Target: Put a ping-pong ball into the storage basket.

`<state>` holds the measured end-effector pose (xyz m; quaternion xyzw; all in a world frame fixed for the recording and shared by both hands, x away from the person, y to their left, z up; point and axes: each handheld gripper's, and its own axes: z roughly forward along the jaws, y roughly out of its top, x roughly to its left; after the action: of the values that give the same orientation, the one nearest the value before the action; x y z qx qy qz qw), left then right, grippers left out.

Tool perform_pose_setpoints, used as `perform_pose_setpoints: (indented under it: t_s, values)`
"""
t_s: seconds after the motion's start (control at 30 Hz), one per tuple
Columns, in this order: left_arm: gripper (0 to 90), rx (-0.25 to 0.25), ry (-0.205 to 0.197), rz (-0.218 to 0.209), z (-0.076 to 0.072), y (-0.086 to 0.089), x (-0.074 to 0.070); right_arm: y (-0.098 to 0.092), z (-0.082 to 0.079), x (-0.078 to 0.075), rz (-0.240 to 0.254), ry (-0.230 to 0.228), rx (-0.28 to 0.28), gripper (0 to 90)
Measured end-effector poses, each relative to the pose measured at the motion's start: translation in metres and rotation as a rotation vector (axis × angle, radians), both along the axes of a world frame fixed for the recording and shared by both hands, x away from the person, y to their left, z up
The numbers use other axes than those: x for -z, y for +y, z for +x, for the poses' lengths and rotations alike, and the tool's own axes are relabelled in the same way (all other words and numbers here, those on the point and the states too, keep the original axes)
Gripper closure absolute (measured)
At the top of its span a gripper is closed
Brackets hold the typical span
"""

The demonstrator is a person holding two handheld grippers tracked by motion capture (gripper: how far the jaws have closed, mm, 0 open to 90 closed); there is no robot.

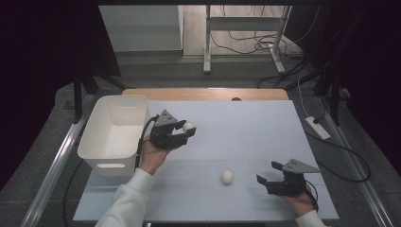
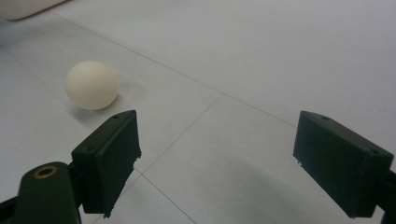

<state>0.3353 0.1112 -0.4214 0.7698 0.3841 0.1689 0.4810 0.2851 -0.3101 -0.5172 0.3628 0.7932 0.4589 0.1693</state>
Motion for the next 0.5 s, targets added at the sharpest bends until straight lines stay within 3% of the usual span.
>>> perform_pose_setpoints:
  t_s: [0.5]
  values:
    - [51.0, -0.010, -0.002, -0.004, -0.0017, 0.0051, 0.0004, 0.0002, -0.0002, 0.0000, -0.001, 0.000, -0.001, 14.3]
